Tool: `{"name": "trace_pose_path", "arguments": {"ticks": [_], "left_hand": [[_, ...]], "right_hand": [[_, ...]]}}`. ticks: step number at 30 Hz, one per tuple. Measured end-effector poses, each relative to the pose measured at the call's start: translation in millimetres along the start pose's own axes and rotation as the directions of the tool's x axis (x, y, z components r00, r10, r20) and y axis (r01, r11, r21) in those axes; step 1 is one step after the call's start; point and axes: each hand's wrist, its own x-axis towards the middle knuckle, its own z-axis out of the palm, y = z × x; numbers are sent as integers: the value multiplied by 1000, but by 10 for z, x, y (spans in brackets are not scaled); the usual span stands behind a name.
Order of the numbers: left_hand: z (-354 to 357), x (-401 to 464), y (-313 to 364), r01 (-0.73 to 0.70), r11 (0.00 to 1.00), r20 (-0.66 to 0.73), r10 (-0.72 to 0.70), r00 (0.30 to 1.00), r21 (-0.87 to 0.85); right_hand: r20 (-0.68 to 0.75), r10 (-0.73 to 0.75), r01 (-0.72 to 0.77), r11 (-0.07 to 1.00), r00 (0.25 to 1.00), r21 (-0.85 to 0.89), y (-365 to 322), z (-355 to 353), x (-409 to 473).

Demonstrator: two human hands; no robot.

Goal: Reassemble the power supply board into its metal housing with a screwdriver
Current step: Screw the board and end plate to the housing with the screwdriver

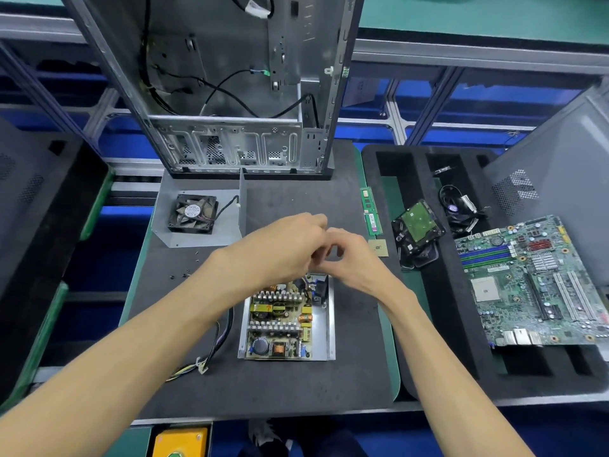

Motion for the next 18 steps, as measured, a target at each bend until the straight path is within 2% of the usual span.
{"name": "trace_pose_path", "arguments": {"ticks": [2, 4, 6, 11, 13, 15, 16, 18], "left_hand": [[-4, -30, 6, -1, 999, -34, -1, 999, -39], [27, -44, 23, 104, 995, -143, -105, 984, -14], [54, -27, 14, 195, 980, -188, -183, 965, 49], [50, -19, -18, -33, 999, -63, 32, 998, -17], [69, -41, -6, 17, 999, -120, -20, 993, -28], [85, -39, 0, 146, 988, -176, -137, 975, 39], [95, -24, -6, 161, 985, -180, -147, 973, 67], [84, 4, 1, 80, 994, -145, -68, 987, 74]], "right_hand": [[1, 9, -9, 1000, 1000, 10, 27, -3, 2], [-8, 21, -20, 999, 1000, 32, 27, 9, 3], [-21, 24, -23, 998, 999, 60, 0, 34, -3], [-60, 34, -29, 997, 998, 73, 19, 45, -25], [-44, 39, -36, 996, 998, 75, 35, 43, -31], [-16, 31, -29, 996, 999, 87, 25, 58, -36], [-12, 24, -23, 995, 1000, 102, 10, 68, -40], [-27, 25, -21, 992, 999, 126, -24, 75, -49]]}}
